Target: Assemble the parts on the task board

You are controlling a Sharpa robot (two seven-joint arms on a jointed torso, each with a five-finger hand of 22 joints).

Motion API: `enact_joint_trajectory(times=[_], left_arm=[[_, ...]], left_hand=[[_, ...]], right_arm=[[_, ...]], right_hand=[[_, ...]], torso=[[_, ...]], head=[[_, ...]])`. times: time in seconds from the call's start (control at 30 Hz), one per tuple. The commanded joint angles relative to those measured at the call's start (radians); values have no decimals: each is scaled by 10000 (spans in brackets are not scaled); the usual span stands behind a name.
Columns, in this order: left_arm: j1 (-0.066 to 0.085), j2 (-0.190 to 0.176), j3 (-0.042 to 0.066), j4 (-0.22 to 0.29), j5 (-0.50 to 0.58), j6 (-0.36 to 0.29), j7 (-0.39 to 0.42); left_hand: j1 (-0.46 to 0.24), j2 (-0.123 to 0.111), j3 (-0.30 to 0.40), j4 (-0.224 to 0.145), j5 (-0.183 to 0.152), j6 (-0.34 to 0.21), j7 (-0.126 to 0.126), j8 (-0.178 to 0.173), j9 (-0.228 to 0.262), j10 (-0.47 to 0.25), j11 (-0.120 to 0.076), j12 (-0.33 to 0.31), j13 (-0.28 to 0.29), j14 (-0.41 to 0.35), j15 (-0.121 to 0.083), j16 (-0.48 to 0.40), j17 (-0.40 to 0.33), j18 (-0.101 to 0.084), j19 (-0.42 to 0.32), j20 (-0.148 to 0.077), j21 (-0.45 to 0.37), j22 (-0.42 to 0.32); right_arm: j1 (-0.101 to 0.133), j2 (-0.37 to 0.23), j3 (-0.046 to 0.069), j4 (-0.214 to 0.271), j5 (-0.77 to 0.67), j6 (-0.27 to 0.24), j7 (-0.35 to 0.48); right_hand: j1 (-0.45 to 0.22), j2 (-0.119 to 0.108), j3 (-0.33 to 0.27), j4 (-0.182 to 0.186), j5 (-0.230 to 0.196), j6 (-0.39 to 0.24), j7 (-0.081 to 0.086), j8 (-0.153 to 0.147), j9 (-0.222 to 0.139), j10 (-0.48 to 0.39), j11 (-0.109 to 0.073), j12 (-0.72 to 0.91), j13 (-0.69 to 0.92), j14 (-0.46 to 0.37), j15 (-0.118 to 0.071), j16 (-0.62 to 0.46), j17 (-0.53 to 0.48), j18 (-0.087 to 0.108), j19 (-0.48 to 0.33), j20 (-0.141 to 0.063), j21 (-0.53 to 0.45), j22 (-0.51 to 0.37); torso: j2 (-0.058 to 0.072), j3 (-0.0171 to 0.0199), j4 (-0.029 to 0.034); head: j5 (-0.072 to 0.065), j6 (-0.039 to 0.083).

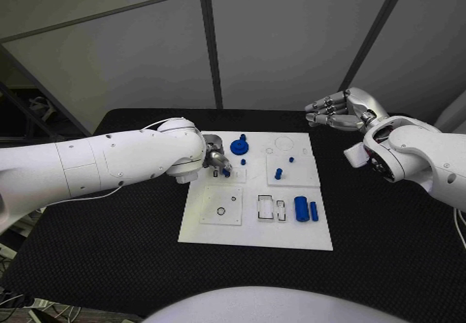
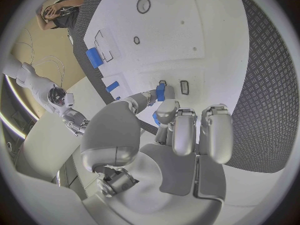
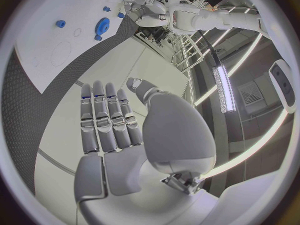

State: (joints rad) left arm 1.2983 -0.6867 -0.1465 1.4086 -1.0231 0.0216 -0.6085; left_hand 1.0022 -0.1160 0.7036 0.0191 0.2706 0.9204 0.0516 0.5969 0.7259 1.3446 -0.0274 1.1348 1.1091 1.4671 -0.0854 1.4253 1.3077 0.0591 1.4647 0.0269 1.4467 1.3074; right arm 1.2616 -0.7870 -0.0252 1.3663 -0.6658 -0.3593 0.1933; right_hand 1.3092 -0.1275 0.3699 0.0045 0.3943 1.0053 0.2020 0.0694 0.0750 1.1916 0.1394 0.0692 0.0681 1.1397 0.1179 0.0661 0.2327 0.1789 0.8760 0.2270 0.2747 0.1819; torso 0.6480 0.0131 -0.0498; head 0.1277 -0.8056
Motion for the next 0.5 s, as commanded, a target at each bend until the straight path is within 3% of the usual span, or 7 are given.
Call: enact_joint_trajectory(times=[0.03,0.5], left_arm=[[-40,0,-52,29,-77,352,-80],[-40,-11,-75,46,-144,482,-89]], left_hand=[[-58,62,1264,-1319,18,-7,-96,67,5,36,-49,66,10,585,-54,-34,1004,-170,270,-92,62,656],[-84,71,1193,-1303,12,5,-125,122,-2,69,-72,88,13,586,-69,-34,1005,-177,287,-103,81,692]], right_arm=[[19,7,8,-1,-12,96,65],[18,6,8,-7,-12,126,60]], right_hand=[[-56,-33,-1,-25,29,23,69,0,0,-28,42,-10,-14,-71,-33,-39,-12,34,-2,60,-37,-14],[-80,-28,-10,-9,33,27,70,4,2,-26,44,-6,-13,-83,-28,-38,-25,34,5,66,-62,-31]], torso=[[3,-3,5],[11,-7,4]], head=[[-1,-9],[-8,-5]])
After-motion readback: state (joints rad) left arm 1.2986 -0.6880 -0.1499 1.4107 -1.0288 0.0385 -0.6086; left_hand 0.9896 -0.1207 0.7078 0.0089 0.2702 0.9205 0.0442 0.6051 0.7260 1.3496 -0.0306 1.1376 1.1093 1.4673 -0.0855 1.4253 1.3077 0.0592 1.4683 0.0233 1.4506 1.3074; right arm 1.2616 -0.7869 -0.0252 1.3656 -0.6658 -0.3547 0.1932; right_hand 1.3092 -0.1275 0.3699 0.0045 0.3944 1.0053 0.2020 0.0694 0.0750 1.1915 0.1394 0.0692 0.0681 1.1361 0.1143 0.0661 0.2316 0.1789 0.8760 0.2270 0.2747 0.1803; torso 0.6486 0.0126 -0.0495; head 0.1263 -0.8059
